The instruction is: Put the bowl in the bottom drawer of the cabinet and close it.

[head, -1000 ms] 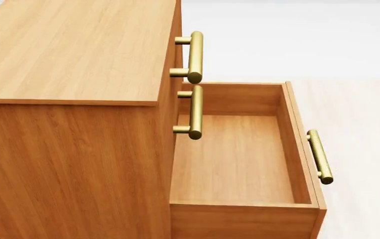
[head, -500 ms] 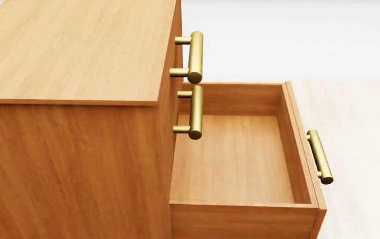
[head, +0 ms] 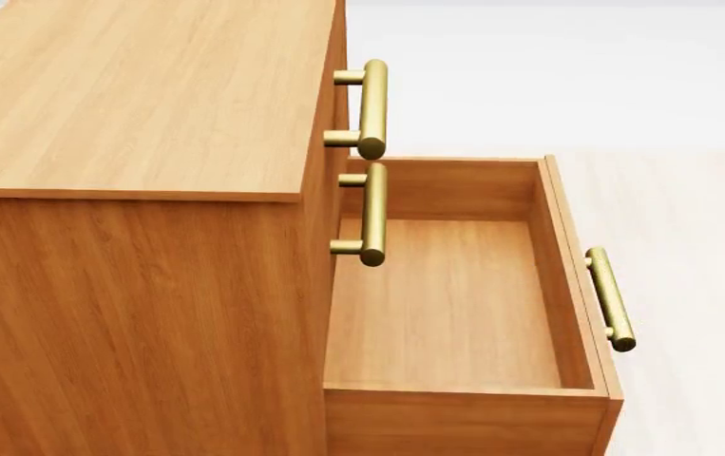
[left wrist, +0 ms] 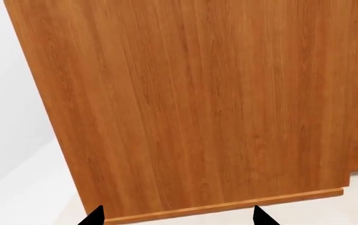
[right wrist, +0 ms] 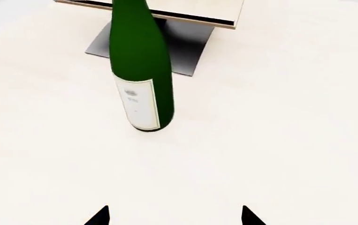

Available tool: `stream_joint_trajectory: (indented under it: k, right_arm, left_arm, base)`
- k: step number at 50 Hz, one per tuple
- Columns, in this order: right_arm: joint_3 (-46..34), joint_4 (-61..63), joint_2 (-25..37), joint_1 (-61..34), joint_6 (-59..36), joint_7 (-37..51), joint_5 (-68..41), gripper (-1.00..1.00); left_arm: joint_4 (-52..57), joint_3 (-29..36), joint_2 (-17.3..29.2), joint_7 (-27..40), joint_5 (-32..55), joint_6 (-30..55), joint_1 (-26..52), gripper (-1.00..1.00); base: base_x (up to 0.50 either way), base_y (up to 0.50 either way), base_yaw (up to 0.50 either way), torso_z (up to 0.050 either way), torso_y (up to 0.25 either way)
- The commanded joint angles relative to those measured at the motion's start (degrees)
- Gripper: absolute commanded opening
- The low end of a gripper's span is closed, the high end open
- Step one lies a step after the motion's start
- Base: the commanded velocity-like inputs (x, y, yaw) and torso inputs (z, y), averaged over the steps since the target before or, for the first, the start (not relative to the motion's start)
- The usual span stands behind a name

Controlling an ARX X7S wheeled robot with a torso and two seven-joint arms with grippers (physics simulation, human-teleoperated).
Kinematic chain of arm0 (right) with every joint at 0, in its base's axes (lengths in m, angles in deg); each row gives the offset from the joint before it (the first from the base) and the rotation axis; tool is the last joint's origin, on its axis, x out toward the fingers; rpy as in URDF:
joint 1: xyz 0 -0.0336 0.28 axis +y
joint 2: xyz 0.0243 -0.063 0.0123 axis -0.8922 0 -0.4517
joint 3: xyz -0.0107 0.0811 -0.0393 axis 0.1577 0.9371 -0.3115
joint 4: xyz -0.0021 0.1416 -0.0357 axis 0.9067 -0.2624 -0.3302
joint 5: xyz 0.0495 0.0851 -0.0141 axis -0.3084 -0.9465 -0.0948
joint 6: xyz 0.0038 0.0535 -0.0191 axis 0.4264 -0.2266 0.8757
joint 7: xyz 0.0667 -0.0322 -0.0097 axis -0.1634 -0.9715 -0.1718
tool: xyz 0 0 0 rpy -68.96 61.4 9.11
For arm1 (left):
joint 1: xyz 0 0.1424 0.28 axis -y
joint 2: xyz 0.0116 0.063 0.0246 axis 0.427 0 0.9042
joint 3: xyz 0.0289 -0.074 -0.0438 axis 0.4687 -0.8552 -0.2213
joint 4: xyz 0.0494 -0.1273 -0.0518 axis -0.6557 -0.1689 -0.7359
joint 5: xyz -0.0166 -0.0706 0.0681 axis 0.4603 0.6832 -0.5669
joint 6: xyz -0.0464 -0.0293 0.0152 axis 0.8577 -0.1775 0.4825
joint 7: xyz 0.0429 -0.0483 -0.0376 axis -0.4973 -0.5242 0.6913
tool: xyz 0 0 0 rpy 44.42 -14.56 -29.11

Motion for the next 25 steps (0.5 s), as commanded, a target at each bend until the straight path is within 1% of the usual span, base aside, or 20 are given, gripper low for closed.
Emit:
stream_joint_trajectory:
  k: [1,8,13,25]
  right_arm:
    - [0.96,-3.25,0.26,-1.13,-1.29,0.73,-0.35,1.0]
    - [1.13,-4.16,0.54,-1.33,-3.88,1.2,-0.62,1.0]
    - [1.12,-4.35,0.86,-1.82,-8.06,1.12,-1.39,1.0]
    - [1.23,-5.88,1.2,-2.47,-8.32,1.21,-1.33,1.0]
  left_arm:
    - [0.01,0.22,0.02,0.17,0.17,0.08,0.2,1.0]
    - [-0.25,0.37,0.06,0.27,0.14,0.03,0.43,1.0]
    - [-0.11,0.36,0.24,0.31,0.29,0.01,0.35,1.0]
    - [-0.17,0.47,0.44,0.41,0.52,-0.02,0.54,1.0]
  base:
    - [0.0,0.0,0.0,0.0,0.0]
    - [0.0,0.0,0.0,0.0,0.0]
    - [0.0,0.0,0.0,0.0,0.0]
    - [0.0,0.0,0.0,0.0,0.0]
